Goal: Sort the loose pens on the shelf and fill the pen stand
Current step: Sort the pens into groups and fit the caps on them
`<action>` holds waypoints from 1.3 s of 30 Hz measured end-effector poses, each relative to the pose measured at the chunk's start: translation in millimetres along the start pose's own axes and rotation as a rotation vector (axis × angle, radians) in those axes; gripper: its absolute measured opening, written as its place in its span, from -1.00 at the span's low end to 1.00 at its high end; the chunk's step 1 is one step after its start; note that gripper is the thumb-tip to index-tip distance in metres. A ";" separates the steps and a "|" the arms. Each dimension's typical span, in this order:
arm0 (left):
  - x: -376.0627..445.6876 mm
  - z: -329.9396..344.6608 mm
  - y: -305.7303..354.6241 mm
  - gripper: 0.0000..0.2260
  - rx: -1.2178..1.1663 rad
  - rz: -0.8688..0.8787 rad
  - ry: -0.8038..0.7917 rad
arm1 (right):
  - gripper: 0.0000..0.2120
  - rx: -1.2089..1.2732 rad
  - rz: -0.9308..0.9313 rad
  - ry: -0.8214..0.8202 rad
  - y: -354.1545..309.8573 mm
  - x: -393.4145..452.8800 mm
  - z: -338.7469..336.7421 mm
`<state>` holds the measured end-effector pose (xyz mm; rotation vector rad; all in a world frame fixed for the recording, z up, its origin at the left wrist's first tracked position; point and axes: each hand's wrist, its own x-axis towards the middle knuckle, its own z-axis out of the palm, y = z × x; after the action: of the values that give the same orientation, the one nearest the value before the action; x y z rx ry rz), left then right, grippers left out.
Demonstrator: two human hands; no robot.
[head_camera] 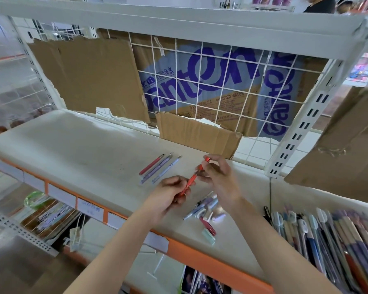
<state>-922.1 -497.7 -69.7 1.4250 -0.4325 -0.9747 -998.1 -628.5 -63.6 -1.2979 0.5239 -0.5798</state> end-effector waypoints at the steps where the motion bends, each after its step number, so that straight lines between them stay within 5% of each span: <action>1: 3.3 0.4 -0.1 -0.78 0.213 0.061 0.058 | -0.90 -0.095 -0.031 0.019 -6.7 0.5 -5.5; 4: 15.2 -11.3 -7.8 -0.84 0.980 0.236 0.265 | -0.87 -0.533 -0.118 0.087 -20.6 -1.7 -30.5; 7: 19.5 -26.5 -22.5 -0.68 1.333 0.139 0.313 | -0.88 -0.971 -0.073 0.038 -25.3 -13.8 -61.4; 15: 25.8 -31.6 -34.8 -0.79 1.362 0.283 0.302 | -0.81 -1.539 0.075 0.030 3.6 -49.6 -102.0; 21: 25.0 -32.8 -32.9 -0.79 1.303 0.344 0.310 | -0.89 -1.251 -0.202 -0.124 8.7 -52.2 -64.2; 25: 41.8 -51.6 -20.8 -0.88 1.160 0.466 0.505 | -0.90 -1.210 -0.220 -0.180 10.0 -50.3 -43.1; 29: 69.6 -81.6 -5.1 -0.83 1.210 0.323 0.648 | -0.90 -1.249 -0.134 -0.298 12.3 -54.3 -37.1; 33: 87.7 -97.8 -3.1 -0.73 1.307 0.123 0.567 | -0.84 -1.282 -0.078 -0.336 8.7 -63.0 -34.2; 39: 84.3 -94.0 -5.9 -0.79 1.348 0.175 0.526 | -0.74 -1.520 -0.169 -0.338 2.1 -71.5 -26.3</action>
<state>-803.9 -503.3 -114.4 2.6739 -0.8574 -0.0039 -1068.6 -600.0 -68.2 -2.8297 0.5621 0.0311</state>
